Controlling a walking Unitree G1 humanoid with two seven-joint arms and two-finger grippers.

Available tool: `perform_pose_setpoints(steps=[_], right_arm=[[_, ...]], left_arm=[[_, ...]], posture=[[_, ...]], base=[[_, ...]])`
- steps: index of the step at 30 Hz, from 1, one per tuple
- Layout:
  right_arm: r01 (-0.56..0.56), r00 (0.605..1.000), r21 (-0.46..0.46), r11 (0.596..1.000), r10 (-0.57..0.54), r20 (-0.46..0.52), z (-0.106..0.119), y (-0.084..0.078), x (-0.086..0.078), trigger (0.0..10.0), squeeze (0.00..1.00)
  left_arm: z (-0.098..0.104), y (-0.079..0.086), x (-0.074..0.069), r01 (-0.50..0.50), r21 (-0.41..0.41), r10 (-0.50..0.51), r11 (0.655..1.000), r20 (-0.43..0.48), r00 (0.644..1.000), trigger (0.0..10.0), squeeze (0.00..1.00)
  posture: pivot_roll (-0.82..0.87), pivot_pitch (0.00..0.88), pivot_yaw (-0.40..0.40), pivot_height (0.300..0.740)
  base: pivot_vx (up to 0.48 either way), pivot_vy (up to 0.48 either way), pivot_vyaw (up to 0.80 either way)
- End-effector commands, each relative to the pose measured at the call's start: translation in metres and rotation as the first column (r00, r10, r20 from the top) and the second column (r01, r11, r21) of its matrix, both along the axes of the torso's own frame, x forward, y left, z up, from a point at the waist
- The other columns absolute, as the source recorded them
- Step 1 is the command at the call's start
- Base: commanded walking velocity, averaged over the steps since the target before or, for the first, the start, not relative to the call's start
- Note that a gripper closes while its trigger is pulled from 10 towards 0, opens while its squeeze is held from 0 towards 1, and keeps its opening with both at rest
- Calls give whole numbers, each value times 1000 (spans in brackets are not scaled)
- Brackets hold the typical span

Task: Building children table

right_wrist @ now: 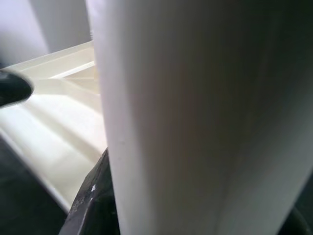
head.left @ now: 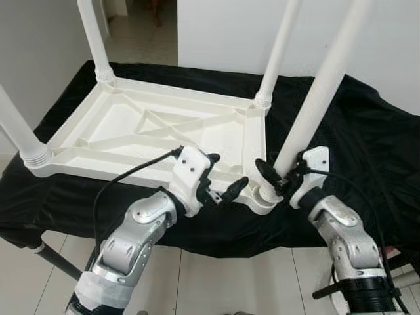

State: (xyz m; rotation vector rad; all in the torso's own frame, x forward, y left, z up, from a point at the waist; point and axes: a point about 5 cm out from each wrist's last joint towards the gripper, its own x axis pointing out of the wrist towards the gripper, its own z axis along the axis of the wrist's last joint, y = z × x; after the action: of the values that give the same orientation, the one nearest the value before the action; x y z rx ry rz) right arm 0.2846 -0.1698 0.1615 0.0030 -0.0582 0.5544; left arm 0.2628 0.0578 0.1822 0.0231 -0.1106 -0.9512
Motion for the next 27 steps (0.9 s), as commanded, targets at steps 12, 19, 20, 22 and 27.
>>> perform_pose_setpoints(steps=[12,19,20,22,27], right_arm=[[-266,964,-142,953,264,-36,18,-12,-12,10000,0],[-455,888,-126,881,439,-137,14,-7,-26,10000,0],[-490,868,-120,864,470,-161,10,-5,-29,10000,0],[-510,855,-119,852,489,-172,7,-4,-30,10000,0],[-559,821,-89,824,536,-195,1,3,-33,10000,0]], left_arm=[[26,-17,-2,273,-38,-274,961,-33,961,10000,0],[46,-21,-9,460,-82,-460,884,20,887,10000,0],[48,-20,-11,516,-84,-516,852,18,856,10000,0],[51,-19,-13,557,-91,-558,826,18,830,10000,0],[62,-14,-19,654,-147,-659,742,14,752,10000,0]], posture=[[-5,0,-69,740],[-4,0,-74,740],[-5,0,-74,740],[-7,0,-71,740],[-11,0,-69,740]], base=[[0,0,0],[0,0,0],[0,0,0],[0,0,0],[0,0,0]])
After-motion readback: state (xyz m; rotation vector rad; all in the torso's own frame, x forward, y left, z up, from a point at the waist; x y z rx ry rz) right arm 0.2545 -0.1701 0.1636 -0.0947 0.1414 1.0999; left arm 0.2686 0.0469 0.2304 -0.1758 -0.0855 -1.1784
